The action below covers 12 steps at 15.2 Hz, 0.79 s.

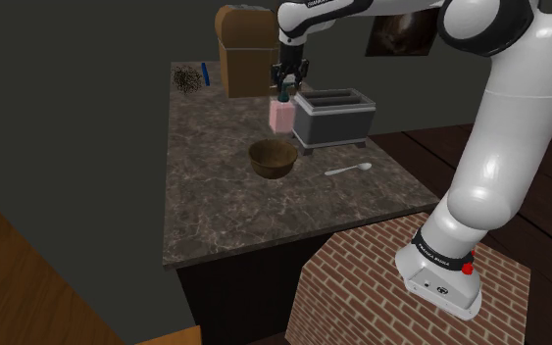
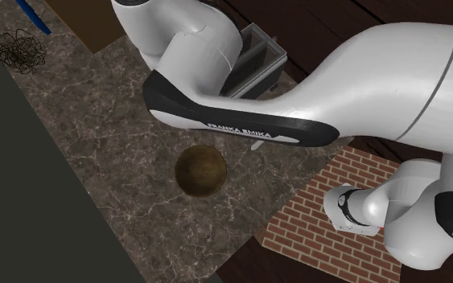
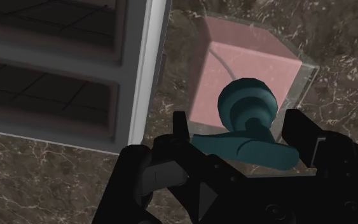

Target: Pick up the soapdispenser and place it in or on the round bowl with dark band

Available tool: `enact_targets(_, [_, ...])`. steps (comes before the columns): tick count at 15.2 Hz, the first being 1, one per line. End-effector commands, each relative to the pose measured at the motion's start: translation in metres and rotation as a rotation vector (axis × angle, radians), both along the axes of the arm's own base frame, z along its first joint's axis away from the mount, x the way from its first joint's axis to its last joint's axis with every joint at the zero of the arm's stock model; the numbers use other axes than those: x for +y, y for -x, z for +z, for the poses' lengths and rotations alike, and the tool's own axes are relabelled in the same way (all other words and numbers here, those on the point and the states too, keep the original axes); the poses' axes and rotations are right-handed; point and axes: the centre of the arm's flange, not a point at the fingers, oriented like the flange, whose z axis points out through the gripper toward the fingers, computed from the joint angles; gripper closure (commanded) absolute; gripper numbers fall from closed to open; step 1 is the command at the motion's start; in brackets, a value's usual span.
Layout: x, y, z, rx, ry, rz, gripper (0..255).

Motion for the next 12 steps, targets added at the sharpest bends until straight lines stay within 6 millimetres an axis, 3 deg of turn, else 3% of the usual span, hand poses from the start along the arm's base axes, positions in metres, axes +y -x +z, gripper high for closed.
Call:
enact_targets(1, [0.001, 0.000, 0.012, 0.000, 0.000, 0.000, 255])
enact_targets(12, [0.001, 0.000, 0.070, 0.000, 0.000, 0.000, 255])
